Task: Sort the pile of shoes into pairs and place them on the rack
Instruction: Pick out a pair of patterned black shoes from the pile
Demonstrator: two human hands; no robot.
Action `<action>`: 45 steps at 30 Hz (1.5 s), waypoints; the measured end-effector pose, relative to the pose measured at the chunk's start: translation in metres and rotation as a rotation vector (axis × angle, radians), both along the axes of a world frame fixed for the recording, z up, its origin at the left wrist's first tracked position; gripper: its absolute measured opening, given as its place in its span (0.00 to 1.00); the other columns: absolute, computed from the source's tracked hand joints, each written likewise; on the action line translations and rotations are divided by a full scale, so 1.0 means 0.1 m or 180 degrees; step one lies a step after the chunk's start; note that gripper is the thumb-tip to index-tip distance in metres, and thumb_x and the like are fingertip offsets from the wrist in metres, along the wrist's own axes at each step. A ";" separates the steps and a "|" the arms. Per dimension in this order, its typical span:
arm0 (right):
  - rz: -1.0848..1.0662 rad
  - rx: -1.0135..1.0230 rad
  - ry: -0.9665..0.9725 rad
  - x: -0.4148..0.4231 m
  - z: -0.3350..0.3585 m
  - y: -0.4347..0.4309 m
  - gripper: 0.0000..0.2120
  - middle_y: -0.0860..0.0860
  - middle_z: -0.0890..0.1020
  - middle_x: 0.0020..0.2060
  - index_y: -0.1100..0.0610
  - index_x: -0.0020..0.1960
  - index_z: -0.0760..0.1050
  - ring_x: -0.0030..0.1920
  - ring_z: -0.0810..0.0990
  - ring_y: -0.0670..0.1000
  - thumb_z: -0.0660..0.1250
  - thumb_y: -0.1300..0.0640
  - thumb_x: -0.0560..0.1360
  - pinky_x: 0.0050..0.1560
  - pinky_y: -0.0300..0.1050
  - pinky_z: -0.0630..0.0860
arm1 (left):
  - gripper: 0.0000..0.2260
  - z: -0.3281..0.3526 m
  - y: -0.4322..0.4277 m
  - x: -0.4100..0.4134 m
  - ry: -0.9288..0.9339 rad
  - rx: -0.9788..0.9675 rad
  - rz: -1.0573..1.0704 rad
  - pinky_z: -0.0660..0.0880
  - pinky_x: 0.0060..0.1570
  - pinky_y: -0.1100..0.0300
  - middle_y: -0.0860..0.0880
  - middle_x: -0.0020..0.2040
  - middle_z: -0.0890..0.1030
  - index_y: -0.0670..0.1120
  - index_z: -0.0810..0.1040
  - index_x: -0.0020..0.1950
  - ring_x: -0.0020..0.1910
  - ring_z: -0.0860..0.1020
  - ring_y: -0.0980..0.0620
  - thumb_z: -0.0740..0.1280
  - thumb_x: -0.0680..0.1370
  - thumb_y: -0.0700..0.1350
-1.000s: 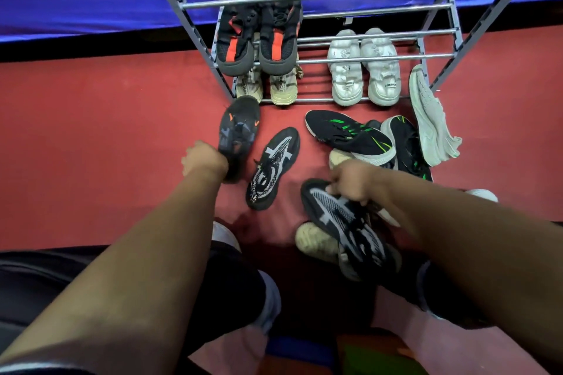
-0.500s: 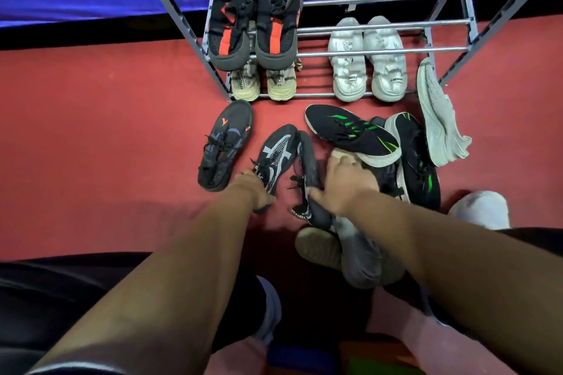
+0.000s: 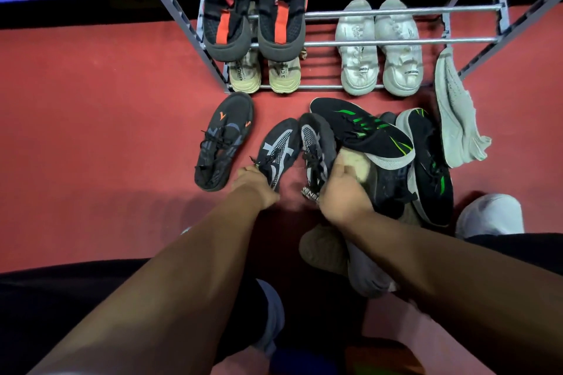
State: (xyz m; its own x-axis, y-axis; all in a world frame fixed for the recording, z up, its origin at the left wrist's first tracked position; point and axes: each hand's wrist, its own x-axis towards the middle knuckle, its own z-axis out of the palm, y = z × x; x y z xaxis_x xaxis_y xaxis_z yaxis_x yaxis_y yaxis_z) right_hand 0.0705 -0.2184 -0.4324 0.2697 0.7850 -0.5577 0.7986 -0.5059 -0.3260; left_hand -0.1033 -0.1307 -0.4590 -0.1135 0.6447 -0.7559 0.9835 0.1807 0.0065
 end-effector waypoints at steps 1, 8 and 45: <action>-0.0021 0.0122 -0.0026 0.05 0.07 0.07 0.42 0.65 0.60 0.77 0.65 0.85 0.42 0.71 0.70 0.64 0.63 0.60 0.80 0.71 0.49 0.67 | 0.52 0.05 0.03 0.01 -0.0031 -0.0027 0.0049 0.67 0.76 0.52 0.38 0.76 0.65 0.37 0.57 0.82 0.77 0.66 0.40 0.76 0.68 0.62; 0.0455 0.0203 -0.0466 0.18 0.26 0.26 0.51 0.59 0.61 0.71 0.52 0.84 0.50 0.61 0.78 0.67 0.66 0.28 0.73 0.61 0.59 0.76 | 0.53 0.34 0.02 0.22 -0.0490 -0.0218 0.0474 0.82 0.57 0.44 0.47 0.67 0.79 0.49 0.67 0.74 0.60 0.82 0.41 0.76 0.53 0.66; -0.1062 0.2095 0.0337 1.69 1.71 0.06 0.28 0.50 0.78 0.54 0.51 0.67 0.75 0.58 0.78 0.56 0.74 0.47 0.68 0.58 0.46 0.74 | 0.15 2.01 0.01 1.53 -0.1858 0.1714 0.0254 0.69 0.47 0.62 0.53 0.41 0.73 0.48 0.80 0.50 0.48 0.75 0.49 0.79 0.72 0.55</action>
